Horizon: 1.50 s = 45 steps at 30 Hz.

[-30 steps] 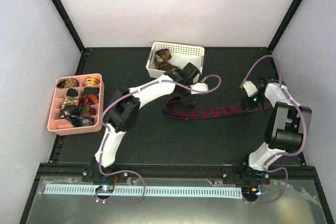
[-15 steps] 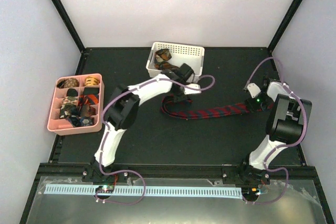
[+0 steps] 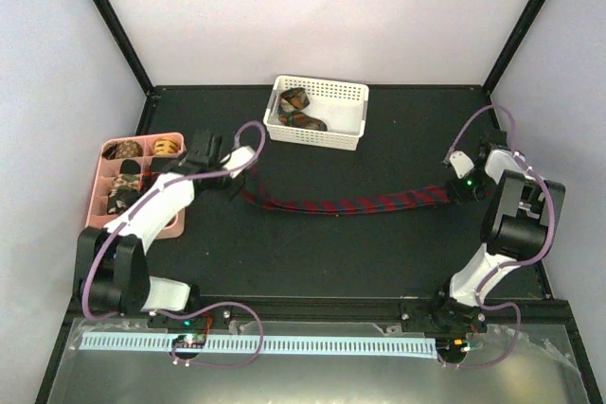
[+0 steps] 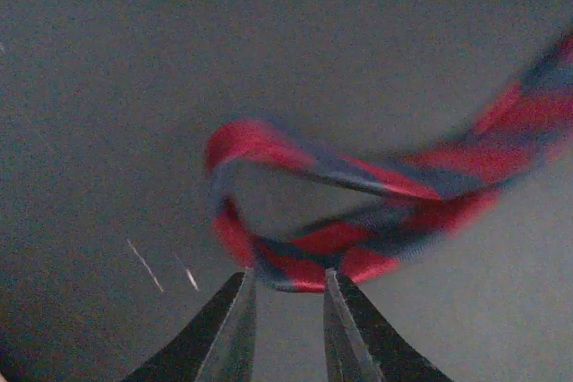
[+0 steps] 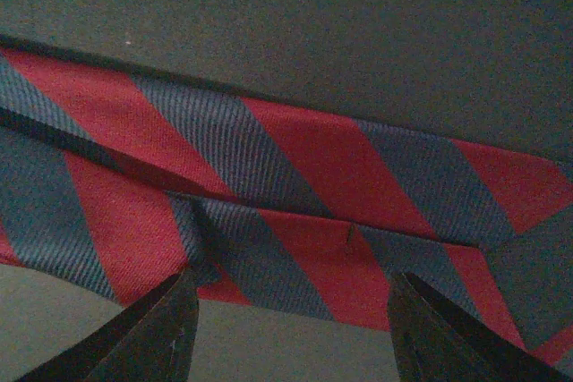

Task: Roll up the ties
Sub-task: Smooth out the tie at the center of the board, then pick up the tie from the center of the board.

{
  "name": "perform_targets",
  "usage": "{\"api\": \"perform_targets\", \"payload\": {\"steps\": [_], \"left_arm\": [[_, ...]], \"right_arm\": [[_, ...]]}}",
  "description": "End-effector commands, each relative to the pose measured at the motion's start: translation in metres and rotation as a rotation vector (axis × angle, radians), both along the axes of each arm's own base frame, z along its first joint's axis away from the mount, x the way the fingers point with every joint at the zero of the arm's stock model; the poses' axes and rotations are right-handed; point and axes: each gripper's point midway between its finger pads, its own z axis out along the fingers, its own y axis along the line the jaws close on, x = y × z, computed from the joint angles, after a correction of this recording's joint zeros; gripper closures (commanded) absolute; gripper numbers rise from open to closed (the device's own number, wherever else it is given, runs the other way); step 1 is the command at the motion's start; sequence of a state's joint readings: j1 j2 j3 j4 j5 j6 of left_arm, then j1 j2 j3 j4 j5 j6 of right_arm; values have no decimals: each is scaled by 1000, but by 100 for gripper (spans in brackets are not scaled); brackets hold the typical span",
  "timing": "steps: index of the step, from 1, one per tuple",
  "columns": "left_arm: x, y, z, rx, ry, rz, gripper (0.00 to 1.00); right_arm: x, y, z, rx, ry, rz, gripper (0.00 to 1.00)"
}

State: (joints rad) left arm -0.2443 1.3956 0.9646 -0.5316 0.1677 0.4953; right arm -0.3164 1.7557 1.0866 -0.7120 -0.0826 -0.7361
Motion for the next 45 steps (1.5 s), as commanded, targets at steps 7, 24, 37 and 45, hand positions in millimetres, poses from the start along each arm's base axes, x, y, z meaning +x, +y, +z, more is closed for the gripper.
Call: {"api": "perform_targets", "payload": {"steps": [7, 24, 37, 45], "left_arm": [[-52, 61, -2, -29, -2, -7, 31], [-29, 14, -1, -207, 200, -121, 15], [-41, 17, -4, -189, 172, -116, 12], [-39, 19, -1, -167, 145, -124, 9]], "right_arm": [[8, -7, 64, 113, -109, -9, 38], [30, -62, 40, 113, -72, -128, 43], [24, -38, -16, -7, -6, -88, 40], [12, -42, -26, -81, 18, -80, 95]]}}
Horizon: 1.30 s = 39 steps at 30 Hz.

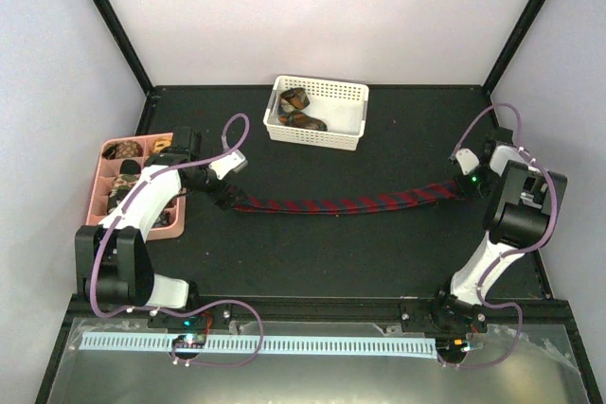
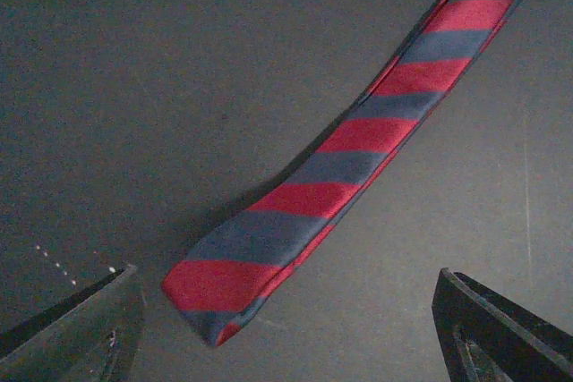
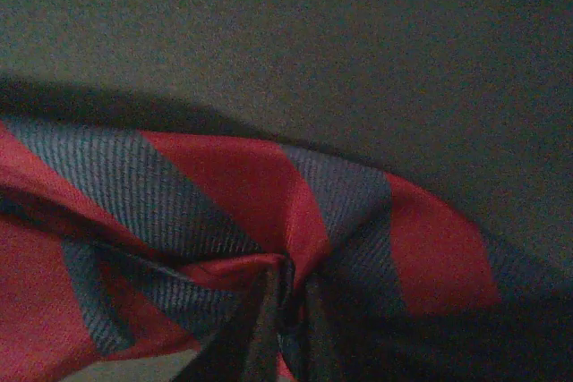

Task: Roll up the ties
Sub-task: Pick up the tie from the center of the board, then move to tie at the center of the board.

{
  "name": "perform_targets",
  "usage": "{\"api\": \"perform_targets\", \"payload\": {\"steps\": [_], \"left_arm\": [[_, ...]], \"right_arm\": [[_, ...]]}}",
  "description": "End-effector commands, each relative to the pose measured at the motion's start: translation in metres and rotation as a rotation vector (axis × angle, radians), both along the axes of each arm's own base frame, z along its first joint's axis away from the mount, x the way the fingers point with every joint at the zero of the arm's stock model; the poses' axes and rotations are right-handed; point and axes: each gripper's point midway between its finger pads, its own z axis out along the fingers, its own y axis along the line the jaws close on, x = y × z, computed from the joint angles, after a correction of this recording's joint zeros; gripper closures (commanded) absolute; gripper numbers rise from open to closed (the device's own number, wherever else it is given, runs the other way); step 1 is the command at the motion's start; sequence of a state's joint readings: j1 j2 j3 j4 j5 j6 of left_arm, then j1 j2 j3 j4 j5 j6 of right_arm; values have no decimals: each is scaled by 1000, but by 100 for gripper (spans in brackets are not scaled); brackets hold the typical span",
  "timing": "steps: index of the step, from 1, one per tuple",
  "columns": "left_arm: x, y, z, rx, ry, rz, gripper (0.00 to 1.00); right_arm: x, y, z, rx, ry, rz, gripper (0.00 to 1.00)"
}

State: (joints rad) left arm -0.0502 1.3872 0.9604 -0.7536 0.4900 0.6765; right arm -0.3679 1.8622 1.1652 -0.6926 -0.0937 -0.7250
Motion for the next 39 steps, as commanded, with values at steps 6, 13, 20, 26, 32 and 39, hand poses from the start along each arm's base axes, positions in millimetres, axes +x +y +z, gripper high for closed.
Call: {"api": "perform_targets", "payload": {"steps": [6, 13, 20, 26, 32, 39], "left_arm": [[-3, -9, 6, 30, -70, -81, 6], [-13, -38, -4, 42, -61, -185, 6], [-5, -85, -8, 49, -111, -298, 9], [19, -133, -8, 67, -141, -368, 11], [47, -177, -26, 120, -144, -409, 10], [74, -199, -59, 208, -92, -438, 9]], "right_arm": [[-5, -64, 25, -153, -43, -71, 98], [-12, -128, 68, -259, -86, -76, 98], [-10, -158, 101, -415, -127, -15, 96], [-12, -180, 108, -582, -140, 1, 97], [-11, -170, 122, -562, -180, 21, 98], [-19, -157, 129, -531, -208, 27, 98]]}}
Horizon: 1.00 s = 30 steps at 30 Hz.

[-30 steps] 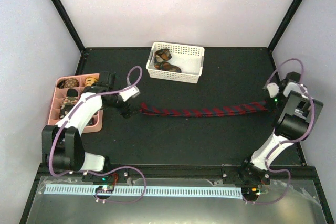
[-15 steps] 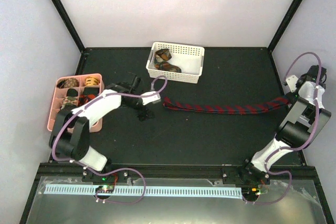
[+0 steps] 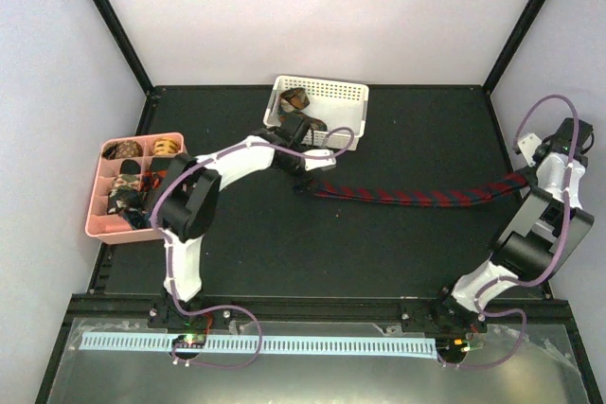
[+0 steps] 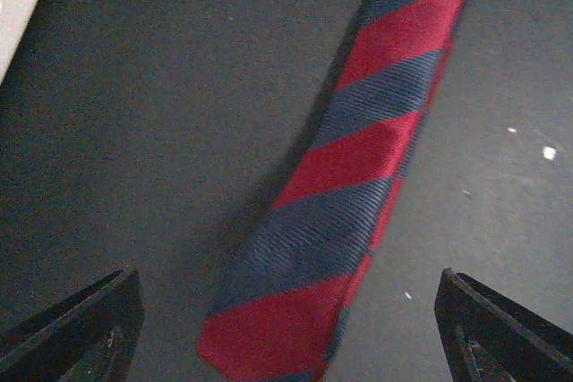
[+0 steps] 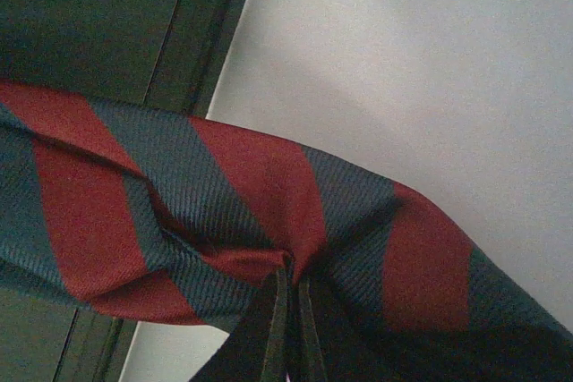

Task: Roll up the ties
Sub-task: Move to tie at the center of the board.

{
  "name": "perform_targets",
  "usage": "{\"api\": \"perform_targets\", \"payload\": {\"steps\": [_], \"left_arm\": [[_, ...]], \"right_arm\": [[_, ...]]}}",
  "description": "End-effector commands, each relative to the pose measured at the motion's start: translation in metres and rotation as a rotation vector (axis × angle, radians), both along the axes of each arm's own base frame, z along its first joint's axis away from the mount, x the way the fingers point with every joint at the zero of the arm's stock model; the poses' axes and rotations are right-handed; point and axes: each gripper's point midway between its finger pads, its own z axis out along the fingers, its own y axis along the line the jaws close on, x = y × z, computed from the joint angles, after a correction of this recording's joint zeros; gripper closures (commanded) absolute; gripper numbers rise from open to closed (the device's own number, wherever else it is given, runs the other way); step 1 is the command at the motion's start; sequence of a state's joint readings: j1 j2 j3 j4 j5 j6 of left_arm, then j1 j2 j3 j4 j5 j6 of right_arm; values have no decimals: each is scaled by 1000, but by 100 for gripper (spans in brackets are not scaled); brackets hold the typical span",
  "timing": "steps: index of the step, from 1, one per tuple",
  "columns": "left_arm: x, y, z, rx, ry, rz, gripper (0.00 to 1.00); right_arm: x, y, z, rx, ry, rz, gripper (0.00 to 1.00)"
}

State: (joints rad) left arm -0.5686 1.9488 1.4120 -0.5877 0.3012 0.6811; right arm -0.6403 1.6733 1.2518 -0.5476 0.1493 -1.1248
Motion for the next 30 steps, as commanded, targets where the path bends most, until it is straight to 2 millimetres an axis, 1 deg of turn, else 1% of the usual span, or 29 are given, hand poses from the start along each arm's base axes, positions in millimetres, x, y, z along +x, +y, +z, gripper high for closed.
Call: {"api": "perform_targets", "payload": {"steps": [1, 4, 7, 9, 11, 13, 14, 17, 20, 24, 26, 28, 30], "left_arm": [[14, -4, -19, 75, 14, 0, 9], [9, -4, -35, 115, 41, -52, 9], [-5, -8, -46, 160, 53, -109, 15], [-16, -3, -59, 218, 59, -132, 23], [-27, 3, -68, 267, 63, -140, 36], [-35, 11, -70, 277, 57, -132, 49], [-37, 14, -69, 272, 45, -121, 53], [-50, 18, -60, 235, 30, -100, 62], [-69, 17, -54, 206, 21, -95, 65], [-85, 14, -53, 196, 36, -68, 64], [-88, 12, -55, 189, 45, -51, 62], [-86, 12, -57, 198, 33, -31, 59], [-84, 12, -56, 199, 24, -18, 57]], "right_arm": [[-4, 7, 17, -10, -41, 26, 98], [-4, 15, 27, 4, -66, 48, 98], [-5, 21, 35, 23, -80, 59, 98], [-6, 23, 39, 26, -86, 61, 98], [-9, 25, 41, 22, -83, 68, 98], [-11, 25, 43, 15, -82, 75, 98], [-14, 22, 44, 8, -78, 76, 98], [-20, 12, 49, -21, -78, 67, 98], [-27, 3, 50, -41, -58, 63, 98], [-33, 5, 43, -38, -24, 78, 98], [-34, 7, 39, -19, -16, 83, 98], [-36, 10, 31, 2, 8, 89, 97], [-38, 7, 24, -10, 21, 82, 96]]}}
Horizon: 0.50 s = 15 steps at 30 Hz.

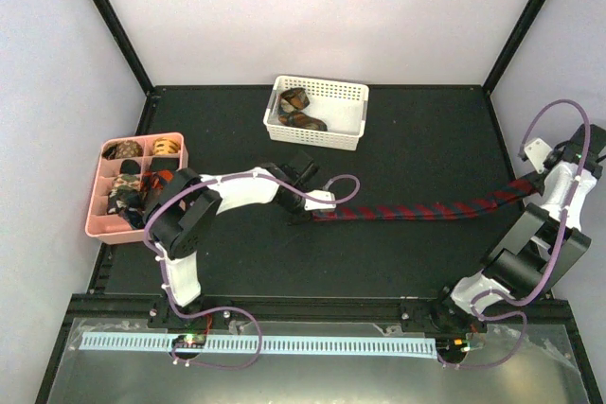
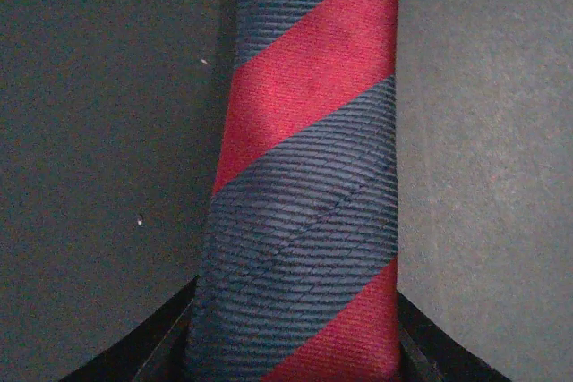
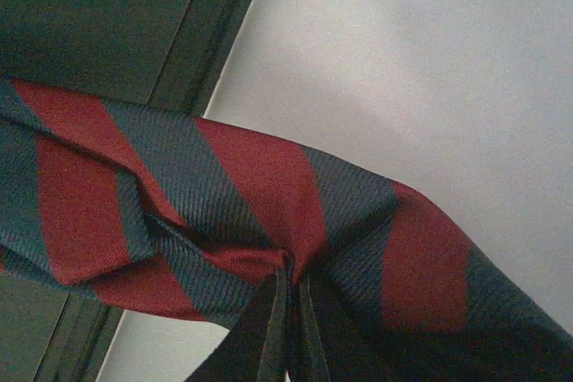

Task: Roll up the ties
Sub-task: Move to tie at the center of the board.

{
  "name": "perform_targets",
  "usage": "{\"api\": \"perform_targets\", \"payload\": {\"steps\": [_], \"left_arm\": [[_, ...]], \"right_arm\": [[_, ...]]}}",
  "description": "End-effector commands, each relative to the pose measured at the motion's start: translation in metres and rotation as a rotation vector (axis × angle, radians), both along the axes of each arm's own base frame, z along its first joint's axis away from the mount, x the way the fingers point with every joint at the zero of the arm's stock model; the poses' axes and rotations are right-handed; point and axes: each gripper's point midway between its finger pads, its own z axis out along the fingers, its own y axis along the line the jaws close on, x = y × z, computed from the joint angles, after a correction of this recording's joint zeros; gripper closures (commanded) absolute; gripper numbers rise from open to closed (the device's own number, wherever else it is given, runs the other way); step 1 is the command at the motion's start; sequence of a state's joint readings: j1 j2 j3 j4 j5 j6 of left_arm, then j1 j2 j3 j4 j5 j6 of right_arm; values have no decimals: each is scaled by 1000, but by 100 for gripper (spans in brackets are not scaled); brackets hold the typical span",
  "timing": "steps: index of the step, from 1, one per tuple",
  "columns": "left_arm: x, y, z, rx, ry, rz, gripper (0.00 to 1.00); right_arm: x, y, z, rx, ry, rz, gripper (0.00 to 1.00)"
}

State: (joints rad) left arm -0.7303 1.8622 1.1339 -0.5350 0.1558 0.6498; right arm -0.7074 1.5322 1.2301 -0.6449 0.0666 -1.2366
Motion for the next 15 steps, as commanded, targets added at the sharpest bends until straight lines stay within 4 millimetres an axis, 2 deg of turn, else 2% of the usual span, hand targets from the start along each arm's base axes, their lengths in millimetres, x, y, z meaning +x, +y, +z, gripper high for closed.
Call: {"api": "perform_targets", "payload": {"steps": [1, 3, 5, 6, 8, 9, 11, 15], "left_arm": [[2, 1, 0, 5, -18, 61, 56], [-2, -1, 2, -9, -2, 57, 54], [-3, -2, 3, -11, 4, 66, 48], [-2, -2, 4, -13, 4, 72, 41], [-1, 0, 12, -37, 0, 87, 24], [1, 2, 18, -56, -7, 102, 17], [3, 6, 36, -112, -13, 125, 3], [16, 21, 89, -264, -51, 202, 1]], "right_arm": [[-5, -2, -10, -20, 28, 10, 95], [-6, 1, -12, -9, 32, 19, 93], [-5, 9, -13, 32, 28, 35, 84], [-7, 15, -15, 54, 38, 41, 73], [-9, 26, -15, 106, 46, 52, 41], [-11, 30, -14, 126, 46, 54, 30], [-9, 37, -6, 162, 27, 60, 21], [2, 63, 21, 296, -64, 94, 5]]}}
